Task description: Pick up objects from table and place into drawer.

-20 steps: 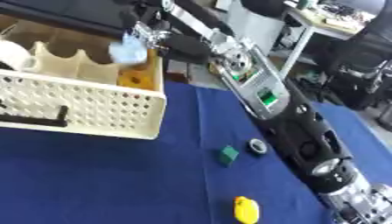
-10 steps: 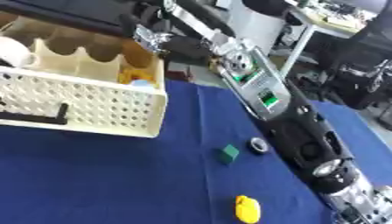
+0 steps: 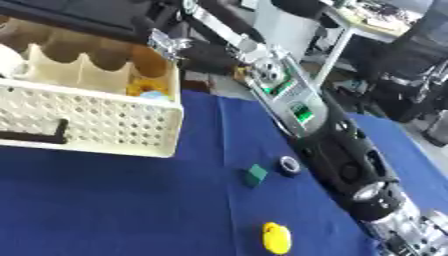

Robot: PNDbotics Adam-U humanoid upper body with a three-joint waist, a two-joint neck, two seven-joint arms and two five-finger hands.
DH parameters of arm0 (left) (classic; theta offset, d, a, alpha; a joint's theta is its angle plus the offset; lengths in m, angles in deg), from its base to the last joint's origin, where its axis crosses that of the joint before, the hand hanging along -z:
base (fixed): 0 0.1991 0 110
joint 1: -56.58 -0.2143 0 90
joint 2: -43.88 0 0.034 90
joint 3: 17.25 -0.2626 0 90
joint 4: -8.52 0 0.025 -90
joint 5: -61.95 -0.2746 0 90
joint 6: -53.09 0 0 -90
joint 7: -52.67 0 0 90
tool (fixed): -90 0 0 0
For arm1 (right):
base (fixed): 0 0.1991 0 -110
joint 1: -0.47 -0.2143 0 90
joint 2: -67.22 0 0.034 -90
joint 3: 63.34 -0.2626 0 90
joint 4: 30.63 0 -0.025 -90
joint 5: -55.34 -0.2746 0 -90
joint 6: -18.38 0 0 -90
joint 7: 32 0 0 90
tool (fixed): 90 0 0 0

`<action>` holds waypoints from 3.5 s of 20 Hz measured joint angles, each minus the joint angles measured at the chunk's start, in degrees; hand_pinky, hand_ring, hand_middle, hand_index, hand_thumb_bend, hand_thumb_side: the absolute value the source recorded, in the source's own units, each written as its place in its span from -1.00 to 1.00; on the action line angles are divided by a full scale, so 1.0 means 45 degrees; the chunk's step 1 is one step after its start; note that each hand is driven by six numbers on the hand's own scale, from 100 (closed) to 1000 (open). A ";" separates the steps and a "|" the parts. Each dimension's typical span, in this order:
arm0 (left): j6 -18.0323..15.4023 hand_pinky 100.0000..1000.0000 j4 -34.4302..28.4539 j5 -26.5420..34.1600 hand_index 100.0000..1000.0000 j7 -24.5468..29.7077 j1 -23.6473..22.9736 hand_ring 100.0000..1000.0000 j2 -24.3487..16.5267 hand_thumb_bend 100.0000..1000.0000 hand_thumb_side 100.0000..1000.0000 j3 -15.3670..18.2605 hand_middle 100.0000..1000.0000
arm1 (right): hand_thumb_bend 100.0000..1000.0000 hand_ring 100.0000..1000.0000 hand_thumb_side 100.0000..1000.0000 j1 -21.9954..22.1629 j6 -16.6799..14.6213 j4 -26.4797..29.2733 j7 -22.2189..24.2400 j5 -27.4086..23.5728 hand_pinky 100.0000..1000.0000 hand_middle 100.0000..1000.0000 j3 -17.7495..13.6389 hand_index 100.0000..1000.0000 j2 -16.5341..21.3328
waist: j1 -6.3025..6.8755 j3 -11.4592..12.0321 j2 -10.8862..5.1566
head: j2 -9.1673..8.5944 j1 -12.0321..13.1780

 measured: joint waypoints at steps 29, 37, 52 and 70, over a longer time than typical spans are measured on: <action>-0.1755 -0.35 0.0001 0.0593 0.49 -0.1355 -0.0613 0.20 -0.1557 -1.00 0.90 0.0566 0.14 | -1.00 0.78 0.53 0.4674 -0.1128 0.5118 -0.4715 -1.1752 0.18 0.17 -0.4554 0.72 0.2968 | 0.2520 -0.3047 -0.2019 | 0.2188 0.3224; -0.2874 -0.71 0.0001 -0.0609 0.34 -0.1756 -0.0593 -0.12 -0.3626 -1.00 0.51 0.1343 -0.05 | -1.00 0.64 0.92 0.6767 -0.3275 0.5120 -0.4859 -1.3015 0.06 0.14 -0.5552 0.66 0.2422 | 0.3083 -0.3910 -0.2356 | 0.2674 0.4756; -0.4514 -0.51 -0.0004 -0.5730 0.78 0.6389 -0.1524 -0.21 -0.7806 -1.00 1.00 0.0615 0.28 | -1.00 0.64 0.97 0.8862 -0.5313 0.5119 -0.3896 -1.1806 0.06 0.10 -0.5055 0.63 -0.0096 | 0.3862 -0.4430 -0.2628 | 0.3121 0.5795; -0.3628 -0.45 -0.0006 -0.6634 0.80 1.0310 -0.1866 -0.23 -0.9011 -1.00 1.00 -0.0634 0.28 | -1.00 0.66 1.00 0.8694 -0.4568 0.5119 -0.3152 -1.1549 0.11 0.05 -0.4646 0.62 -0.0894 | 0.4193 -0.4837 -0.2464 | 0.3116 0.6377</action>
